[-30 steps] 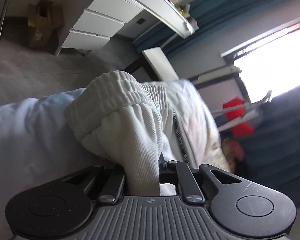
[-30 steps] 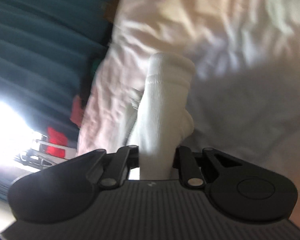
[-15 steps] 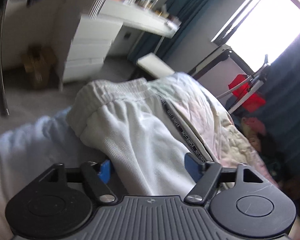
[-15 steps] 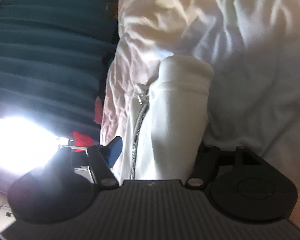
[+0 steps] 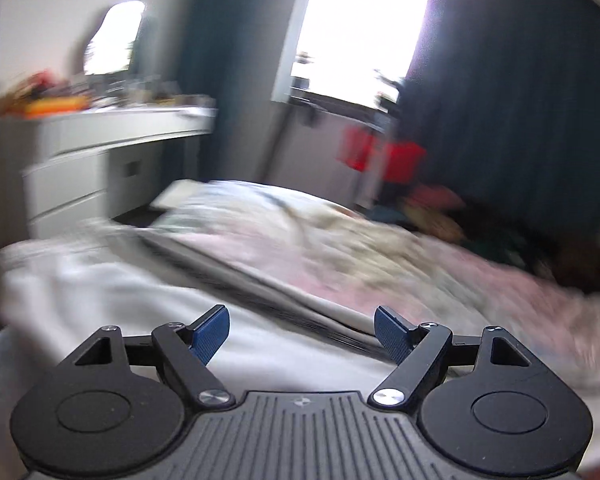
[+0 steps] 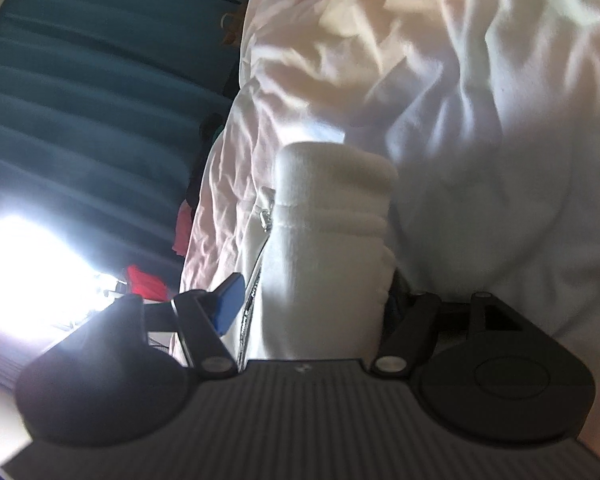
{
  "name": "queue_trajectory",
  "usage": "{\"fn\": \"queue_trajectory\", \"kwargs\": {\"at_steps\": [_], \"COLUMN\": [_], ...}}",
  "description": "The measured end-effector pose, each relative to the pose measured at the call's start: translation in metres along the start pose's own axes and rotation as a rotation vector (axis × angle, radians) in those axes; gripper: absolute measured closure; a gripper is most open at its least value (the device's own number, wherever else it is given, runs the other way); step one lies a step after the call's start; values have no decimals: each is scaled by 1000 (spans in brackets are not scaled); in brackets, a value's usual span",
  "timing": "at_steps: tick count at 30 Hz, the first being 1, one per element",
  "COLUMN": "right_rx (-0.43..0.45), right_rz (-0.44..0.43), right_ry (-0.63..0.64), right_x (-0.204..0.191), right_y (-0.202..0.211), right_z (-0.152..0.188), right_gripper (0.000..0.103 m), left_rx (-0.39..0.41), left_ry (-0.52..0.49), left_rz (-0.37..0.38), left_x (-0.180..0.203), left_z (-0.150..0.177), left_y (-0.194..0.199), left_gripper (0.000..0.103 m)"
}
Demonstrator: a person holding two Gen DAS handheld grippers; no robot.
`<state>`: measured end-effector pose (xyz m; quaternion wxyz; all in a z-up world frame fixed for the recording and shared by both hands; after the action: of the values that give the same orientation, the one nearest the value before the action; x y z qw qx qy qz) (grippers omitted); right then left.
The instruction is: Fold clothes
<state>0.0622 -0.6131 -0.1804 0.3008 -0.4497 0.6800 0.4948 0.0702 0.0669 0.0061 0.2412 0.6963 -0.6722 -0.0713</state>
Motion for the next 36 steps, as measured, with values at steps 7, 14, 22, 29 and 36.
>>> {"fn": "queue_trajectory", "kwargs": {"at_steps": [7,14,22,29,36], "right_rx": [30,116,107,19,62], "right_rz": [6,23,155,254,257], "right_ry": [21,121,329,165,361], "right_x": [-4,-27,-59,-13,-41], "right_y": [4,11,9,-1,5], "right_z": [-2,-3,8,4,8], "right_gripper": [33,33,56,53,77], "left_rx": [-131,-226,-243,-249,-251], "left_ry": [-179,-266,-257,-233,-247], "left_rz": [106,70,75,85,82], "left_x": [61,47,48,45,47], "left_z": [64,106,98,96,97], "left_y": [-49,-69,-68,-67,-69], "left_gripper": [22,21,20,20,18]}}
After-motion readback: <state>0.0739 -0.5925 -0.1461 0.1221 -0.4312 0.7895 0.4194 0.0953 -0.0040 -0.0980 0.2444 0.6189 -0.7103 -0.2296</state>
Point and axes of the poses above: each gripper's, at about its wrist camera, not at the fingertips, and y roughly against the way its jaws point, x to its right, z to its underside, the point moved 5 cm from there along -y, roughly the way its jaws point, and after that the axes turned 5 degrees about y, right-handed, at the moved point
